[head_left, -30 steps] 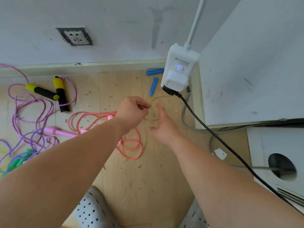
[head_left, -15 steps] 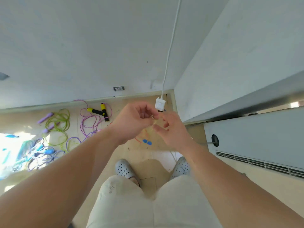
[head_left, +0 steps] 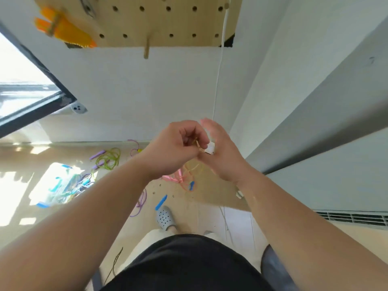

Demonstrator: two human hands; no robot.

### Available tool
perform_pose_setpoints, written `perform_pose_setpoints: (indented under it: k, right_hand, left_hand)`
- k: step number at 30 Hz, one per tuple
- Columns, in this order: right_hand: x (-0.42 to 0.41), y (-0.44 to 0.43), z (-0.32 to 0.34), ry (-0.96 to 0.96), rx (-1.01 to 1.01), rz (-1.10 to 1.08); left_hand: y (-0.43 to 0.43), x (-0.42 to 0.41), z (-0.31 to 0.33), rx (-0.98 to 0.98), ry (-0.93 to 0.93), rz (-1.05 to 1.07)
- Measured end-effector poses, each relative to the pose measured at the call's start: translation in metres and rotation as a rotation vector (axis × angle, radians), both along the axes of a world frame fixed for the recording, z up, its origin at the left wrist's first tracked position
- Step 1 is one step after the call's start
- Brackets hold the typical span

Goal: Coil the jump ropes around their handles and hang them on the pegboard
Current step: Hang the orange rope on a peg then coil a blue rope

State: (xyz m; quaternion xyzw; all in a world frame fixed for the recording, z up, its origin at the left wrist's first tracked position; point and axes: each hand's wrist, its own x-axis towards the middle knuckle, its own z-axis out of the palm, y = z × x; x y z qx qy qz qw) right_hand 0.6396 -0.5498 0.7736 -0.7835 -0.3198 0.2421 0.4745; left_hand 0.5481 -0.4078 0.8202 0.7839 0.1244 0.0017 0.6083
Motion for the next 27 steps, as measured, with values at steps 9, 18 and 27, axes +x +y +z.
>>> perform_pose_setpoints:
  k: [9,18,27]
  right_hand:
    - [-0.031,-0.044,0.009,0.084,-0.093,0.096]
    - [-0.035,-0.06,0.02,0.018,-0.063,-0.035]
    - [-0.052,-0.068,0.009,0.041,-0.183,-0.177]
  left_hand:
    - [-0.037,-0.071,0.008,0.546,0.151,0.185]
    - [-0.012,-0.162,-0.062,0.319,0.496,0.733]
    - [0.02,-0.183,-0.047,-0.465,0.422,1.048]
